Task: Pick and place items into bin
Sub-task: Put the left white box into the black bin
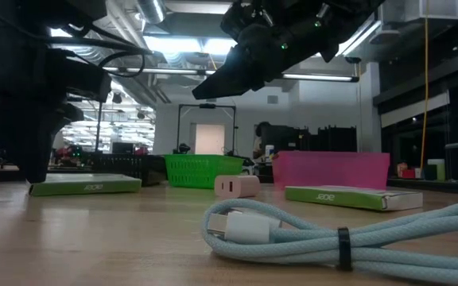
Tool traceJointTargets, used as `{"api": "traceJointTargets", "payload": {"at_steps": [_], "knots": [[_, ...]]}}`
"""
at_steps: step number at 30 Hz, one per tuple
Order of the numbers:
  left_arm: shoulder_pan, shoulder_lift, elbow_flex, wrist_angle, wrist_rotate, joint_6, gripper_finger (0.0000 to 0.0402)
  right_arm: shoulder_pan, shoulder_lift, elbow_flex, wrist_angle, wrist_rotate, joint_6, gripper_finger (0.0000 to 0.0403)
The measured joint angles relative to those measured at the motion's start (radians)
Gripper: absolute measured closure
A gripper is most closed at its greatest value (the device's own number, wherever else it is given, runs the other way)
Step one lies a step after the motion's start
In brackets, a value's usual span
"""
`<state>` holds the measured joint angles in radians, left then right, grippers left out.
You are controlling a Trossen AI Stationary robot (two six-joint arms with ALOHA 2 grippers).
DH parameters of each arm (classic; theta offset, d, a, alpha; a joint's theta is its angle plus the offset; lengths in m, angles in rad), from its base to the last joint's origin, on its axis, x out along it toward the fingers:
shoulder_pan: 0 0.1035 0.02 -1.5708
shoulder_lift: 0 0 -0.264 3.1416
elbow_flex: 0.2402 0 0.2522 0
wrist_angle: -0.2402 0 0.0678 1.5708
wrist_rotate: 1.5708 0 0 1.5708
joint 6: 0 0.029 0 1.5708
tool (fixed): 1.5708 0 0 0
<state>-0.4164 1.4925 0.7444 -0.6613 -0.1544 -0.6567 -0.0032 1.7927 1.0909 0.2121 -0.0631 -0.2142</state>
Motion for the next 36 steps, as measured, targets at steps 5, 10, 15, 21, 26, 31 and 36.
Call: {"api": "traceJointTargets", "payload": {"at_steps": [5,10,15,21,26,31,36], "knots": [[0.000,0.001,0.000,0.000,0.015,0.000,0.0400,0.000,0.000,0.000,-0.010,0.000,0.073,0.0295],[0.000,0.001,0.000,0.003,0.042,0.033,0.0400,0.000,0.000,0.000,-0.036,-0.002,0.155,0.0295],[0.000,0.001,0.000,0.003,0.067,0.050,0.0400,0.000,0.000,-0.001,-0.033,-0.002,0.237,0.0295],[-0.009,0.002,-0.001,0.027,0.096,0.105,0.0400,0.000,0.061,0.002,0.048,-0.054,0.341,0.0295],[-0.029,0.002,-0.002,0.041,0.097,0.146,0.0400,-0.005,0.172,0.110,0.001,-0.166,0.428,0.0295],[-0.054,0.002,-0.002,0.036,0.105,0.161,0.0400,-0.011,0.254,0.276,-0.158,-0.208,0.483,0.0295],[-0.082,0.003,-0.002,0.031,0.071,0.189,0.0400,-0.011,0.298,0.392,-0.257,-0.212,0.527,0.0294]]}}
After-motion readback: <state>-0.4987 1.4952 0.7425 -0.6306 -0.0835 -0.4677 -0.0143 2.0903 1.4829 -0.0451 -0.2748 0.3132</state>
